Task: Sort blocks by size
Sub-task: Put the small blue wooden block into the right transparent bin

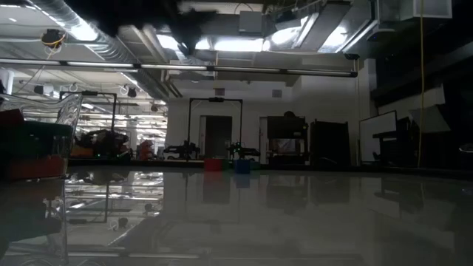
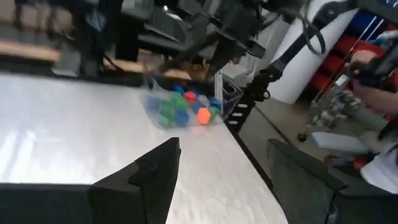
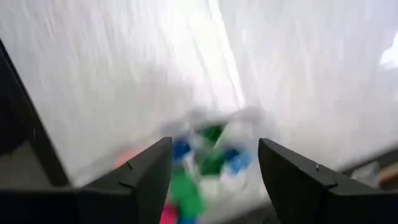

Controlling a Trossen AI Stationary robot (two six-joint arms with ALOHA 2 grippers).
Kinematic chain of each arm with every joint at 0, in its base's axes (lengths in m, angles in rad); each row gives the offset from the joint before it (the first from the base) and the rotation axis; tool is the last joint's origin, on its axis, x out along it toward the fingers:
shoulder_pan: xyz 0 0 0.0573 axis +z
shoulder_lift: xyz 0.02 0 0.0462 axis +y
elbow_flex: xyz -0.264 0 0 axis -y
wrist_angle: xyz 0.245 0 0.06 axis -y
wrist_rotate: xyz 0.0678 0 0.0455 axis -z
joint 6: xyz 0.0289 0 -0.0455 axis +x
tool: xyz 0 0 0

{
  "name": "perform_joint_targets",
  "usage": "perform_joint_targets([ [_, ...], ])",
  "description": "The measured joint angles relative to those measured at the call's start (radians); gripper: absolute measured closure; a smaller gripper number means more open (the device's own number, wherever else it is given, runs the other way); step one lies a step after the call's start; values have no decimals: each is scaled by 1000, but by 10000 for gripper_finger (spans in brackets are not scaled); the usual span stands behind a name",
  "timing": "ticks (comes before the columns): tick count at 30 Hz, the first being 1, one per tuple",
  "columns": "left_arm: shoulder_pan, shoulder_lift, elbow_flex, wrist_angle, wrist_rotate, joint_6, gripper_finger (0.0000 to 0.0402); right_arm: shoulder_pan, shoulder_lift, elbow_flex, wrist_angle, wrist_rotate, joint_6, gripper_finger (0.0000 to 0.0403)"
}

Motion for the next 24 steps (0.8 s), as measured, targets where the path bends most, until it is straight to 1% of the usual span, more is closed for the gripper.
perform_joint_targets([
  [2,19,-107,0,-100,-15,54,176,-40,-42,14,-1,90,-81,167],
  [4,32,-216,0,-214,-48,98,176,-86,-88,22,-1,210,-166,167],
  [5,36,-272,0,-272,-70,118,176,-112,-111,22,0,272,-196,167],
  [7,36,-385,-2,-380,-147,144,176,-179,-150,22,-2,378,-222,167],
  [9,33,-497,-24,-443,-240,147,176,-266,-182,22,-2,418,-245,166],
  [11,34,-608,-63,-474,-318,131,176,-364,-200,23,-2,419,-299,166],
  [14,34,-764,-139,-492,-374,107,176,-510,-200,22,24,414,-440,166],
  [15,34,-814,-167,-495,-374,105,176,-558,-199,20,59,393,-503,166],
  [17,34,-905,-223,-504,-374,104,176,-654,-200,-3,178,306,-652,166],
  [21,34,-1048,-317,-500,-391,102,176,-819,-197,-70,480,-14,-965,166],
  [23,34,-1098,-357,-499,-404,102,176,-884,-197,-108,617,-130,-1032,166],
  [24,34,-1116,-372,-499,-413,100,176,-911,-197,-126,669,-163,-1037,166],
])
